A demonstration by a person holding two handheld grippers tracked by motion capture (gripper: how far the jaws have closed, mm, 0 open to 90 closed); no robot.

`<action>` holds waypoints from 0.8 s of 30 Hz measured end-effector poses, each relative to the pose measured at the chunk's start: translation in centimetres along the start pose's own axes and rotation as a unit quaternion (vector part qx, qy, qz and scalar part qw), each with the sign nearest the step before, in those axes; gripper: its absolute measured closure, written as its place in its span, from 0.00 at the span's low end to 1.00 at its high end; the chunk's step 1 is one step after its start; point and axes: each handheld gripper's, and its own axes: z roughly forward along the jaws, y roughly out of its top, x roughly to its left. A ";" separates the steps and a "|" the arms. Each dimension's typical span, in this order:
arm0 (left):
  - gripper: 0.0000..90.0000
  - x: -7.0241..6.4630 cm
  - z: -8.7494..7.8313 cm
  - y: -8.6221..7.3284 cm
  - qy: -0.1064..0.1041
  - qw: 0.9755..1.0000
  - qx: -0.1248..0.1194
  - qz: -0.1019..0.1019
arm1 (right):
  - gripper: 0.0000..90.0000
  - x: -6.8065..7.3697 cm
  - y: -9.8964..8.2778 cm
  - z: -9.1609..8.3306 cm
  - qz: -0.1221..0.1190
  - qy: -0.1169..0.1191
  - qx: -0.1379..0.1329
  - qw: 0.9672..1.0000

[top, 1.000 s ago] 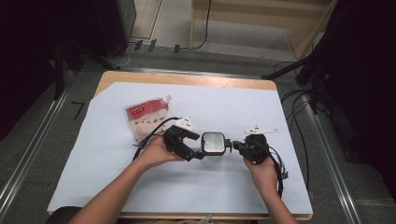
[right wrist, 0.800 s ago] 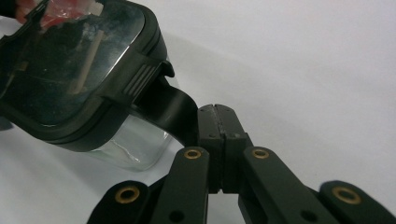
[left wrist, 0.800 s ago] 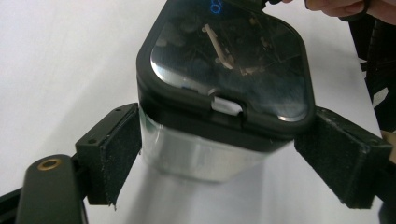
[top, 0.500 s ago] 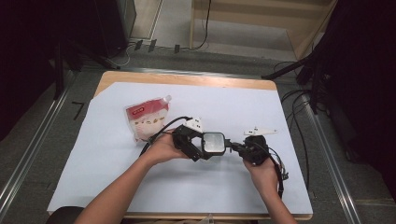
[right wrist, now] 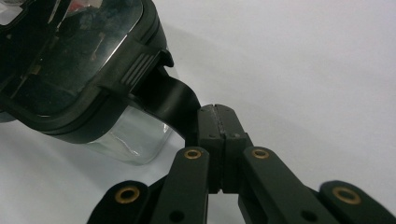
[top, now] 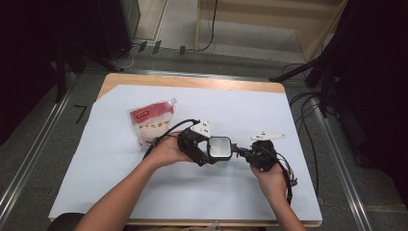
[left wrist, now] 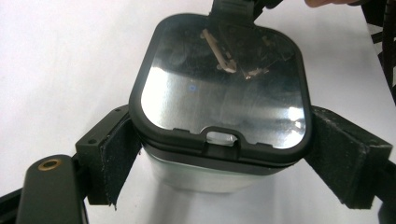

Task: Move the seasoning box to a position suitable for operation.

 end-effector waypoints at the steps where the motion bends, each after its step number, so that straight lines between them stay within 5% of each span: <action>1: 0.18 0.0 -0.1 0.1 -0.002 1.000 -0.006 -0.001 | 1.00 0.0 0.0 0.0 0.002 0.000 0.000 1.000; 18: 0.19 -0.6 -0.9 2.1 0.004 1.000 -0.007 0.017 | 1.00 0.0 0.0 0.1 -0.002 0.004 0.001 1.000; 22: 0.22 -0.6 -1.1 3.0 -0.010 0.999 -0.030 0.003 | 1.00 0.1 0.0 0.0 -0.002 0.005 0.002 1.000; 24: 0.39 -0.5 -1.3 3.3 -0.038 0.998 -0.047 -0.003 | 1.00 0.1 0.0 0.1 0.000 0.006 0.003 1.000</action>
